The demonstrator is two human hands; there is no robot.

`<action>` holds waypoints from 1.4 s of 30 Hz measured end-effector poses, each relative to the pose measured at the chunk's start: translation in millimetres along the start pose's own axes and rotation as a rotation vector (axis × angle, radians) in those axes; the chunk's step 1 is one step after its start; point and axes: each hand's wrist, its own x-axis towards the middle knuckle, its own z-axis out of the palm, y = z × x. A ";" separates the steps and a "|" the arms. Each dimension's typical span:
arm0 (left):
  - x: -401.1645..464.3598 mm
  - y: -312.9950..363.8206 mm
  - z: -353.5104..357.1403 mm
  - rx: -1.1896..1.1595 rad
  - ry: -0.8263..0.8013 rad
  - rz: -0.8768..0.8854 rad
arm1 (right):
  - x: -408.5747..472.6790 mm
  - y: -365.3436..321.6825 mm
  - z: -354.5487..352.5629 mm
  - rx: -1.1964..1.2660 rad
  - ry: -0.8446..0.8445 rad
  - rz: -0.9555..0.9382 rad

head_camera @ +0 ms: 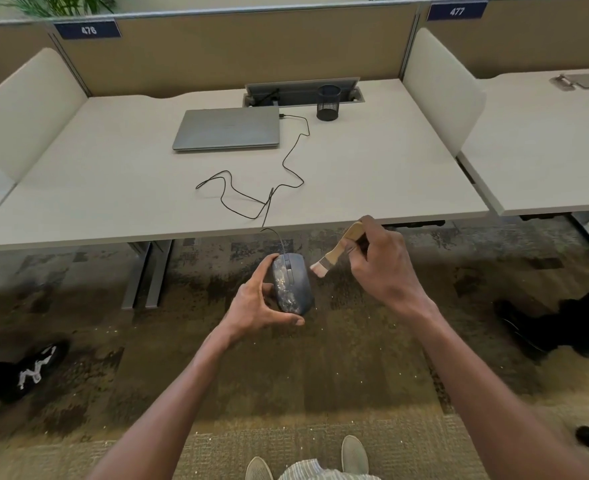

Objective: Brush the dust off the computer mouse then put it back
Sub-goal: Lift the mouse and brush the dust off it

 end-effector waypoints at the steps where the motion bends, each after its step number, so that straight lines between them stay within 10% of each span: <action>1: 0.2 1.0 -0.1 0.005 0.010 -0.008 | -2.3 -1.8 -2.8 0.033 0.003 -0.009; 15: 1.6 3.2 -4.2 -0.010 0.128 -0.030 | -52.3 5.6 6.3 0.099 -0.230 -0.187; 29: -6.0 22.9 -2.1 -0.034 -0.013 0.058 | -7.5 6.3 10.5 0.057 0.189 -0.010; 42: -13.0 31.5 6.8 -0.012 -0.122 0.118 | 35.7 2.0 56.4 0.181 -0.128 0.331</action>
